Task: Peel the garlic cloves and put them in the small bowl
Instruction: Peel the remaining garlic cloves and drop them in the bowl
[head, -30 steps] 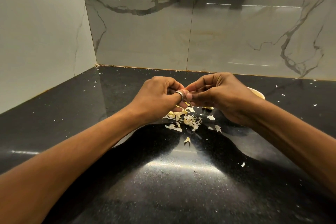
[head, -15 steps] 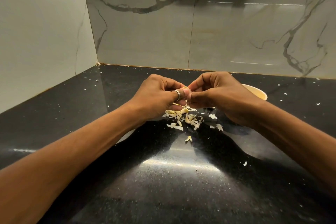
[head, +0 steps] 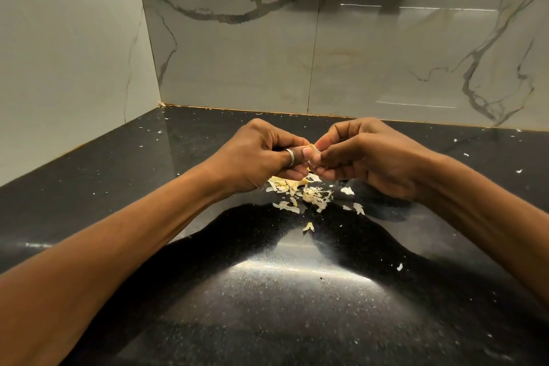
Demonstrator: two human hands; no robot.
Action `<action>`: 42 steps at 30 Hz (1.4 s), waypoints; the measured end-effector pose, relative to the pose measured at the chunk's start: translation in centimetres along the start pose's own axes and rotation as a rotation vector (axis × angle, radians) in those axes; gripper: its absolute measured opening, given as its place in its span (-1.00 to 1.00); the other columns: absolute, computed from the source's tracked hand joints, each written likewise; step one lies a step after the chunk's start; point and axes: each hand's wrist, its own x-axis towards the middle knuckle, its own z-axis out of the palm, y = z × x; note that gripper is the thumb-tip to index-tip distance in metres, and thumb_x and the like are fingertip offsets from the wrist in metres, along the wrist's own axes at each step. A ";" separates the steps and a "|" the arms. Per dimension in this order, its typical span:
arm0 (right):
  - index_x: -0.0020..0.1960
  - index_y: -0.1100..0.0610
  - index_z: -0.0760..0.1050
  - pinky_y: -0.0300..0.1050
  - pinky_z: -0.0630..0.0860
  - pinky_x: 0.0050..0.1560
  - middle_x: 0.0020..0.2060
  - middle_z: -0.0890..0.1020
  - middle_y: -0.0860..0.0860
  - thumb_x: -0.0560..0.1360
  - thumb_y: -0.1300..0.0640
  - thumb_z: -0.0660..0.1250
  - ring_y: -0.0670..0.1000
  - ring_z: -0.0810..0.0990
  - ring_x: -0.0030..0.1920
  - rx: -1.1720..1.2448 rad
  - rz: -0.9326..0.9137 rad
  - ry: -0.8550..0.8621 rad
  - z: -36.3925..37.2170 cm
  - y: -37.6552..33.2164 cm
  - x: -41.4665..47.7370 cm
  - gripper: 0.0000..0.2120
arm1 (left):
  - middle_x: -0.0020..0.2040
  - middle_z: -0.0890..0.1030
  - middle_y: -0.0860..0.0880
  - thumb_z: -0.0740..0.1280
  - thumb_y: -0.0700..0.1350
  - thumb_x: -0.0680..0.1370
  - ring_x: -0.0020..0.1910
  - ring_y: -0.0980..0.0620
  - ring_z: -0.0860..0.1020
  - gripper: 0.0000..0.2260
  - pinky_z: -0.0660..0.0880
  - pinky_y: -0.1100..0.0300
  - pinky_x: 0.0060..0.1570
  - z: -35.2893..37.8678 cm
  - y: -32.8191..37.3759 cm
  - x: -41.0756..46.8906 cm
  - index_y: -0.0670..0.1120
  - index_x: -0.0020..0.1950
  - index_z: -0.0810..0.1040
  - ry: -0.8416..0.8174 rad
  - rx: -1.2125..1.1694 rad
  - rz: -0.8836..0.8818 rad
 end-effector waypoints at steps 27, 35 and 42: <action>0.07 0.28 0.57 -0.12 0.65 -0.19 -0.08 0.68 0.24 0.52 0.32 0.42 0.01 0.68 -0.17 -0.114 0.020 0.017 0.1 1.0 0.7 -0.86 | -0.25 0.69 -0.12 0.40 -0.24 0.58 -0.30 0.08 0.67 -0.93 0.60 0.26 -0.26 0.1 -0.7 0.5 -0.21 0.00 0.68 0.118 0.073 -0.217; 0.07 0.29 0.59 -0.22 0.64 -0.23 -0.10 0.70 0.24 0.51 0.31 0.43 -0.03 0.68 -0.23 -0.194 -0.072 0.087 0.1 1.2 0.8 -0.85 | -0.33 0.67 0.04 0.51 -0.10 0.51 -0.36 0.19 0.58 -0.95 0.53 0.26 -0.40 -0.3 -0.8 0.5 0.00 -0.05 0.74 0.201 0.263 -0.041; 0.02 0.28 0.64 -0.21 0.65 -0.13 -0.20 0.72 0.12 0.49 0.28 0.46 -0.02 0.69 -0.21 -0.327 -0.163 0.090 0.3 1.2 0.8 -0.87 | -0.24 0.67 -0.05 0.43 -0.16 0.56 -0.30 0.14 0.62 -0.93 0.57 0.21 -0.40 0.1 -0.6 0.4 -0.11 -0.03 0.71 0.202 0.168 -0.039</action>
